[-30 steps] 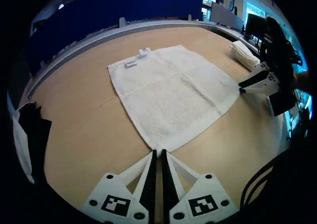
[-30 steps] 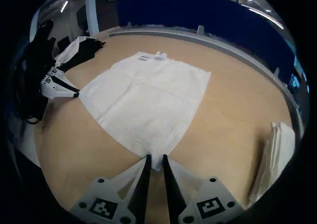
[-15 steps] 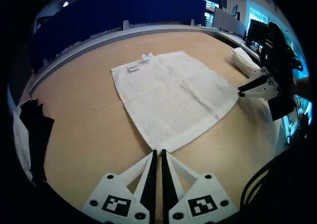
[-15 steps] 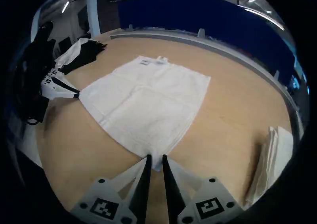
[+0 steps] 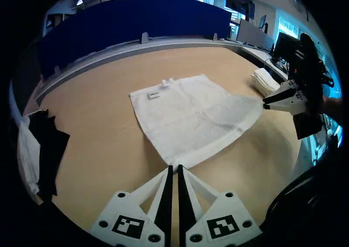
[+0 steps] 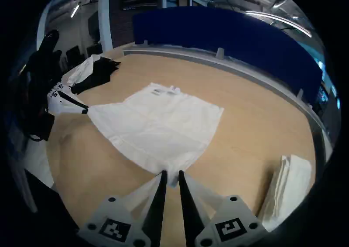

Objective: Fold towel

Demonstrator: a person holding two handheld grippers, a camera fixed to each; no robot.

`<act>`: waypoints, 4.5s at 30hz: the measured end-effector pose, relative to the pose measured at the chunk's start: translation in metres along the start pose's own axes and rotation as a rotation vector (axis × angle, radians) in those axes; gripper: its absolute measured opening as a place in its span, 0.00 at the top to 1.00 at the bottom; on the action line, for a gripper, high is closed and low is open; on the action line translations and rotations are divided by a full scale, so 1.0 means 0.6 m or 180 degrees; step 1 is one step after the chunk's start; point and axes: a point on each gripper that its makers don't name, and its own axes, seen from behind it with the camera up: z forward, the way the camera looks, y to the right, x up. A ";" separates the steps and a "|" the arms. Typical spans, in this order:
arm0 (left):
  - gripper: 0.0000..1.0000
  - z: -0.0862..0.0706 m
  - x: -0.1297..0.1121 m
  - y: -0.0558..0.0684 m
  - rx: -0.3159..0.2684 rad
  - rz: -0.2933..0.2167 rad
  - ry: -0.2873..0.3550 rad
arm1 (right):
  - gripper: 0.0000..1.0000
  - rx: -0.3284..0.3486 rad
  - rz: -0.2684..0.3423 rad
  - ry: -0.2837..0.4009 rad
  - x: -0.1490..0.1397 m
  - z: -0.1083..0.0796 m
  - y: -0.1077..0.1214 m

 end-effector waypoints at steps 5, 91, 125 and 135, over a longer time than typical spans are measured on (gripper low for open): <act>0.92 -0.027 0.018 0.007 -0.0005 -0.0037 0.0039 | 0.79 0.0002 -0.0006 0.0064 0.025 -0.028 -0.005; 0.88 0.175 0.079 -0.106 0.0237 -0.0134 -0.0004 | 0.68 -0.0367 0.0291 -0.0200 0.059 0.152 0.134; 0.13 0.153 0.085 -0.127 0.0373 -0.0204 0.0064 | 0.00 -0.0527 0.0337 -0.0128 0.073 0.144 0.147; 0.13 0.114 0.059 -0.108 0.0399 -0.0250 0.0035 | 0.00 -0.0518 0.0370 -0.0118 0.055 0.114 0.130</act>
